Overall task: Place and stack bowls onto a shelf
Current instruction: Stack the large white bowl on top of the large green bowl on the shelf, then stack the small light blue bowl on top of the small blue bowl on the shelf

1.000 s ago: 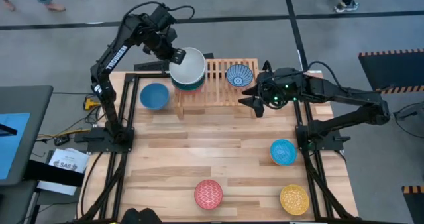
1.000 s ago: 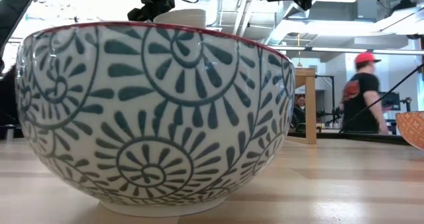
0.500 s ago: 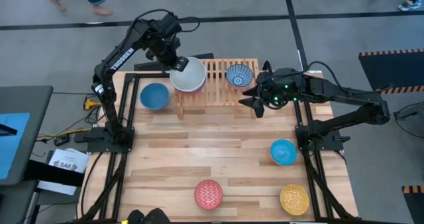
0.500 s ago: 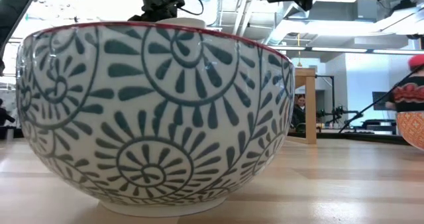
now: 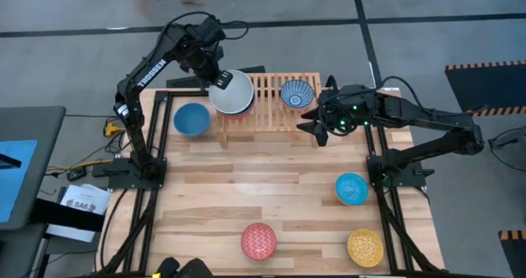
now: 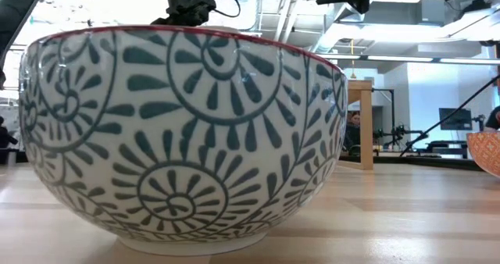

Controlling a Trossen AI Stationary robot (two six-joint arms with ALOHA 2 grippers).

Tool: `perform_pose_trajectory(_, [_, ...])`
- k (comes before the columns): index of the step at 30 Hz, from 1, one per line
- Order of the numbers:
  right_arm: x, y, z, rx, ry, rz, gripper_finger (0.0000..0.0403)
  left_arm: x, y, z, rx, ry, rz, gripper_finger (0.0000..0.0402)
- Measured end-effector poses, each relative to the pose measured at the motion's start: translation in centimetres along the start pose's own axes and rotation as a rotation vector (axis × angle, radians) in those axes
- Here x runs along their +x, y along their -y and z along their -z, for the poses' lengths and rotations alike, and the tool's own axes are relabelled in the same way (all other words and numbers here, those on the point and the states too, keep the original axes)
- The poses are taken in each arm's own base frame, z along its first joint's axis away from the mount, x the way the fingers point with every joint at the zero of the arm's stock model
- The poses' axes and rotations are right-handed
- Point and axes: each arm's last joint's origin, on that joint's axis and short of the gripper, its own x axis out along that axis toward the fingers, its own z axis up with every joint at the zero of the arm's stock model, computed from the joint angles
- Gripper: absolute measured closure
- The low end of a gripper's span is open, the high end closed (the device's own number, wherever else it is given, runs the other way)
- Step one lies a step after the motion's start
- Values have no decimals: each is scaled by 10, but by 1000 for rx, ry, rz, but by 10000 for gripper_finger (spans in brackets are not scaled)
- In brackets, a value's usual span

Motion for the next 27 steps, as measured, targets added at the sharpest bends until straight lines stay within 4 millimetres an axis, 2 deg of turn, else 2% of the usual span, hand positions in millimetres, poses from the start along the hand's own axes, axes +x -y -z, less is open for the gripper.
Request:
perform_pose_trajectory(9, [0,3,-1,6,6,12,149,0,1,-2,40,17,34,390])
perform_pose_trajectory(21, [0,6,-3,13,12,24,149,0,1,-2,82,20,27,263])
perform_pose_trajectory(27, [0,5,-6,12,45,11,149,-3,-6,-4,68,24,52,222])
